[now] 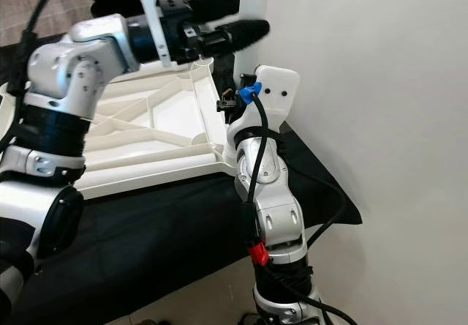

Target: Building children table

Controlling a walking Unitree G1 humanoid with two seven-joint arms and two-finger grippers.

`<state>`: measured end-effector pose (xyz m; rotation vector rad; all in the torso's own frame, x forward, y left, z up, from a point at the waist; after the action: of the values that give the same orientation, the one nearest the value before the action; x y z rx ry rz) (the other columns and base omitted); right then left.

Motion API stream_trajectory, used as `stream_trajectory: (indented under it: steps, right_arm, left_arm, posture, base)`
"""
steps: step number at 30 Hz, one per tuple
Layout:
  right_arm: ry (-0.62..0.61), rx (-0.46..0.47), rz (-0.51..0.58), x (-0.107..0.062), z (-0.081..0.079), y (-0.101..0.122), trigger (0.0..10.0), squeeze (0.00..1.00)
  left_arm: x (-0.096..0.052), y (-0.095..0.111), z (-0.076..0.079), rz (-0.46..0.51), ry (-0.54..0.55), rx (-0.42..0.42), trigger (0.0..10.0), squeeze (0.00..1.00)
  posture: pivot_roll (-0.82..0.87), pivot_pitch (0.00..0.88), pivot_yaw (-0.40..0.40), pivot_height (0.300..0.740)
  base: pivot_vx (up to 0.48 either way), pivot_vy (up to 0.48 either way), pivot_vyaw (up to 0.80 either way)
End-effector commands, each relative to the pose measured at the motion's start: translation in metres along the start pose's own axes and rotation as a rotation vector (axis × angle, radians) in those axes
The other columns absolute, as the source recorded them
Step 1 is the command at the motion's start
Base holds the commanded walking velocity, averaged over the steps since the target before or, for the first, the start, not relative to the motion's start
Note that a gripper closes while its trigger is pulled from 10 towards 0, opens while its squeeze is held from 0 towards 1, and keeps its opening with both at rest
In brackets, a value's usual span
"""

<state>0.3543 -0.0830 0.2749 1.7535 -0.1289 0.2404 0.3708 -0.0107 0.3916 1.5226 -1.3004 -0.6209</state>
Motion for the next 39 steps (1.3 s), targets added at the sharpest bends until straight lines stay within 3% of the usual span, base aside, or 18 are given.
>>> stream_trajectory:
  steps: [1,2,3,14,15,16,18,20,21,24,28,31,34,35,36,37,39]
  right_arm:
    - [-0.029,0.007,-0.219,-0.005,0.005,-0.052,0.0,0.00]
    - [-0.029,0.007,-0.219,-0.005,0.005,-0.052,0.0,0.00]
    - [-0.025,0.008,-0.218,-0.005,0.004,-0.051,0.0,0.00]
    - [-0.005,0.011,-0.210,-0.005,-0.001,-0.048,0.0,0.00]
    - [0.032,0.024,-0.191,-0.003,-0.007,-0.044,2.5,0.00]
    - [0.069,0.024,-0.175,-0.002,-0.011,-0.040,10.0,0.00]
    - [0.175,0.024,-0.132,-0.002,-0.021,-0.031,10.0,0.00]
    - [0.175,0.024,-0.132,-0.002,-0.021,-0.031,10.0,0.00]
    - [0.274,0.044,-0.122,-0.003,-0.025,-0.026,10.0,1.00]
    - [0.495,0.015,-0.074,0.004,0.006,0.000,10.0,1.00]
    - [0.547,-0.037,-0.078,0.009,0.021,0.008,10.0,1.00]
    - [0.709,-0.094,-0.101,0.013,0.034,0.020,10.0,1.00]
    - [0.774,-0.114,-0.125,0.011,0.034,0.019,10.0,1.00]
    - [0.810,-0.129,-0.142,0.010,0.035,0.018,10.0,0.58]
    - [0.810,-0.129,-0.142,0.010,0.035,0.018,10.0,0.58]
    - [0.878,-0.149,-0.178,0.006,0.034,0.014,10.0,0.00]
    - [0.941,-0.146,-0.218,0.003,0.034,0.010,10.0,0.00]
  left_arm:
    - [0.008,0.001,0.006,-0.004,-0.050,0.017,2.6,0.00]
    - [0.008,0.001,0.006,-0.004,-0.050,0.017,2.6,0.00]
    - [0.010,0.001,0.008,-0.004,-0.069,0.018,0.0,0.00]
    - [0.012,0.000,0.006,-0.013,-0.106,0.047,0.0,0.00]
    - [0.011,0.000,0.006,-0.015,-0.108,0.052,0.0,0.00]
    - [0.011,0.000,0.005,-0.015,-0.111,0.055,0.0,0.00]
    - [0.010,0.001,0.004,-0.015,-0.115,0.058,0.0,0.00]
    - [0.010,0.001,0.004,-0.015,-0.115,0.058,0.0,0.00]
    - [0.010,0.001,0.004,-0.015,-0.119,0.061,0.0,0.00]
    - [0.010,0.001,0.004,-0.012,-0.130,0.068,0.0,0.00]
    - [0.011,0.001,0.004,-0.009,-0.136,0.071,0.0,0.00]
    - [0.011,0.002,0.005,-0.005,-0.144,0.071,0.0,0.00]
    - [0.011,0.002,0.005,-0.004,-0.146,0.071,0.0,0.00]
    - [0.011,0.003,0.005,-0.004,-0.148,0.072,0.0,0.00]
    - [0.011,0.003,0.005,-0.004,-0.148,0.072,0.0,0.00]
    - [0.011,0.003,0.005,-0.003,-0.150,0.072,0.0,0.00]
    - [0.011,0.004,0.005,-0.003,-0.153,0.073,0.0,0.00]
  posture:
    - [-0.05,0.175,0.030,0.740]
    - [-0.05,0.175,0.030,0.740]
    - [-0.05,0.173,0.029,0.740]
    - [-0.05,0.171,0.027,0.740]
    - [-0.05,0.174,0.030,0.740]
    - [-0.05,0.176,0.033,0.740]
    - [-0.05,0.178,0.035,0.740]
    - [-0.05,0.178,0.035,0.740]
    - [-0.06,0.183,0.038,0.740]
    - [-0.05,0.188,0.037,0.740]
    - [-0.05,0.188,0.037,0.740]
    - [-0.05,0.191,0.038,0.740]
    - [-0.04,0.190,0.040,0.740]
    - [-0.04,0.190,0.040,0.740]
    - [-0.04,0.190,0.040,0.740]
    - [-0.03,0.192,0.040,0.740]
    - [-0.03,0.191,0.042,0.740]
  base:
    - [0.000,0.000,0.00]
    - [0.000,0.000,0.00]
    - [0.000,0.000,0.00]
    - [0.000,0.000,0.00]
    - [0.000,0.000,0.00]
    - [0.000,0.000,0.00]
    - [0.000,0.000,0.00]
    - [0.000,0.000,0.00]
    - [0.000,0.000,0.00]
    - [0.000,0.000,0.00]
    - [0.000,0.000,0.00]
    - [0.000,0.000,0.00]
    - [0.000,0.000,0.00]
    - [0.000,0.000,0.00]
    - [0.000,0.000,0.00]
    - [0.000,0.000,0.00]
    - [0.000,0.000,0.00]
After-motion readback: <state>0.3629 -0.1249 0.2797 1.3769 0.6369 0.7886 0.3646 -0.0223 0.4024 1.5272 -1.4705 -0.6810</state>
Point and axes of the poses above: a point about 5 cm out from each wrist's last joint towards the gripper, its own x axis pointing out of the wrist towards the gripper, its own y axis along the axis of the wrist's last joint, z = x × y, the point moved 6 cm from there along x, pointing out of the wrist towards the gripper, and after that the axes turned 11 degrees about x, right-handed, at the moved point
